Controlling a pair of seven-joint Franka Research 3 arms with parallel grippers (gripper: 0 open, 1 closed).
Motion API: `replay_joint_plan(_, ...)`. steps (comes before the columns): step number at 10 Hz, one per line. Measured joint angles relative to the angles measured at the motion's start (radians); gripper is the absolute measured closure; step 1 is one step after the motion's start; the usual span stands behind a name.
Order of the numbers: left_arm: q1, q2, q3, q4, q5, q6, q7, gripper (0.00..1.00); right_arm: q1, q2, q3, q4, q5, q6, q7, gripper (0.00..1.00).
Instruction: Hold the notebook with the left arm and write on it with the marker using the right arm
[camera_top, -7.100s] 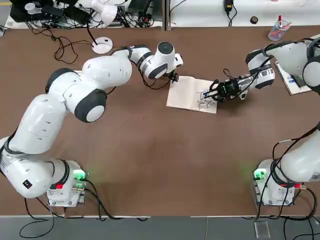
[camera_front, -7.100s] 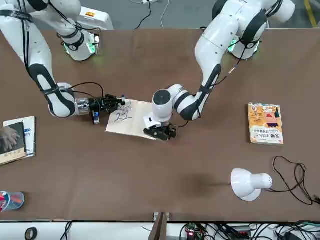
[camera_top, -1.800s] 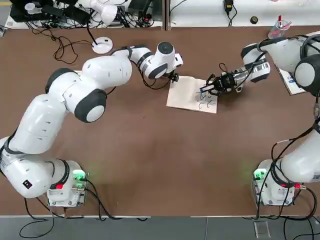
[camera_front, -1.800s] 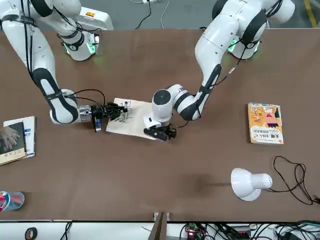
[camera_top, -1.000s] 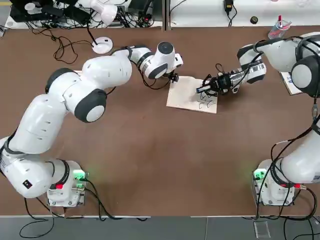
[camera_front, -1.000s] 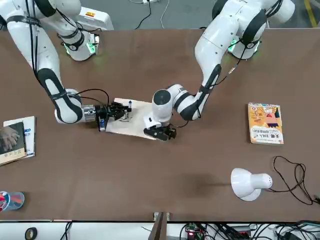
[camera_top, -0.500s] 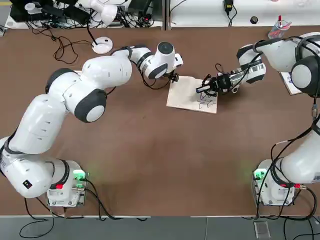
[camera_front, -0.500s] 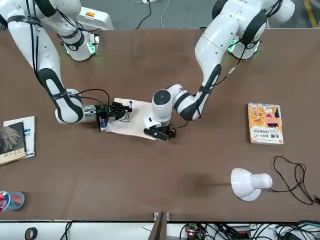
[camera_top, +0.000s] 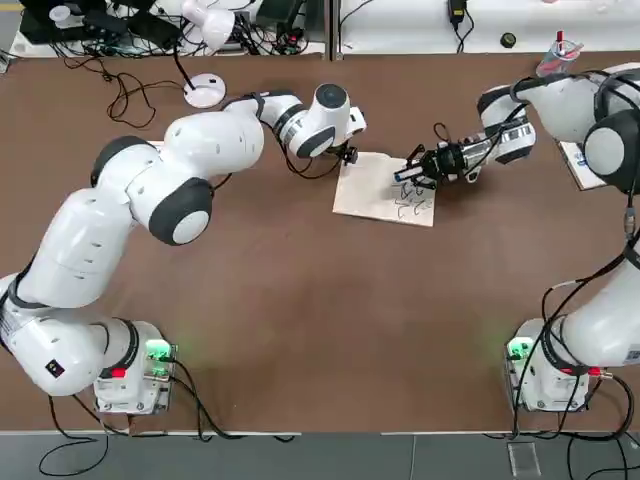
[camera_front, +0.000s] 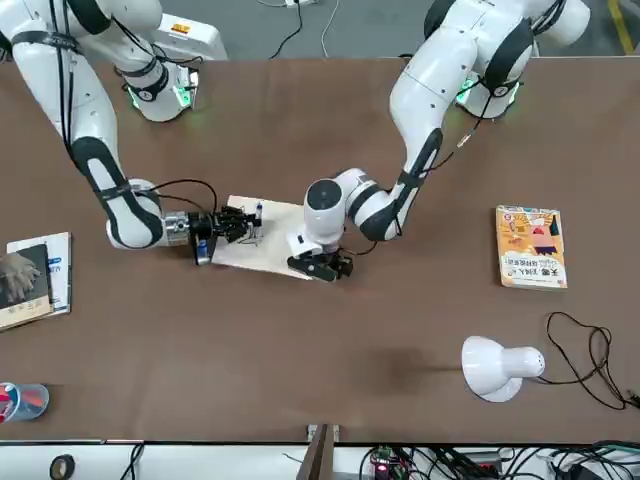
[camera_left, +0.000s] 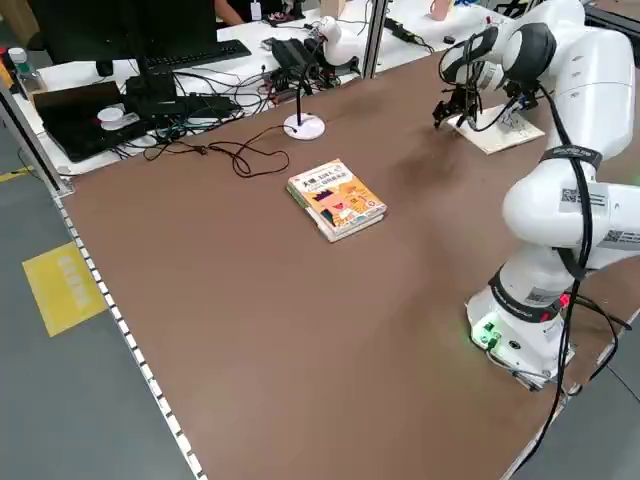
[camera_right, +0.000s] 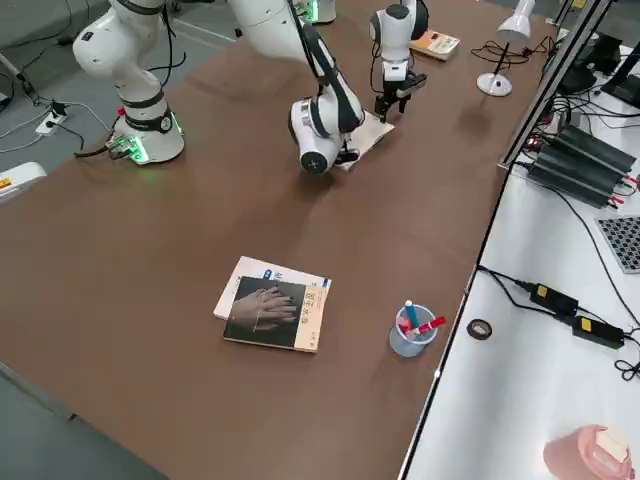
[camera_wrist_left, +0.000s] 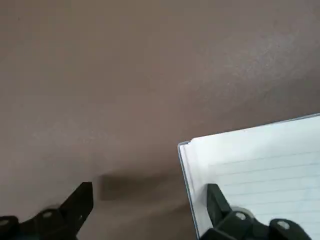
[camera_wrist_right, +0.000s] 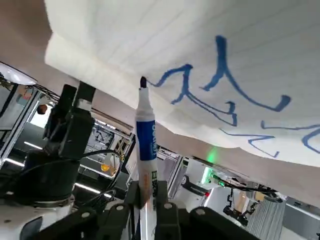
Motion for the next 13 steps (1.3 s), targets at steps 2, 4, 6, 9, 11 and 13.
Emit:
replay_joint_plan(2, 0.0, 0.0, 0.0, 0.0, 0.0, 0.0, 0.0, 0.0, -0.028, -0.034, -0.003, 0.024, -0.074, -0.048, 0.048, 0.82)
replay_joint_plan(4, 0.0, 0.0, 0.0, 0.001, 0.0, 0.0, 0.0, 0.0, -0.066, -0.094, -0.004, 0.052, -0.165, -0.119, 0.075, 0.82)
replay_joint_plan(6, 0.0, 0.0, 0.0, 0.002, 0.0, 0.0, 0.0, 0.0, -0.101, -0.165, -0.005, 0.074, -0.307, -0.137, 0.072, 0.82)
replay_joint_plan(9, 0.001, -0.001, 0.001, 0.009, 0.0, 0.0, 0.0, 0.0, -0.137, -0.266, -0.006, 0.106, -0.581, -0.134, 0.046, 0.82)
replay_joint_plan(11, 0.002, -0.005, 0.002, 0.017, 0.0, 0.0, 0.0, 0.0, -0.155, -0.324, -0.006, 0.124, -0.74, -0.117, -0.008, 0.82)
replay_joint_plan(13, 0.006, -0.012, 0.004, 0.024, 0.0, 0.0, 0.0, 0.0, -0.171, -0.372, -0.006, 0.127, -0.888, -0.095, -0.079, 0.82)
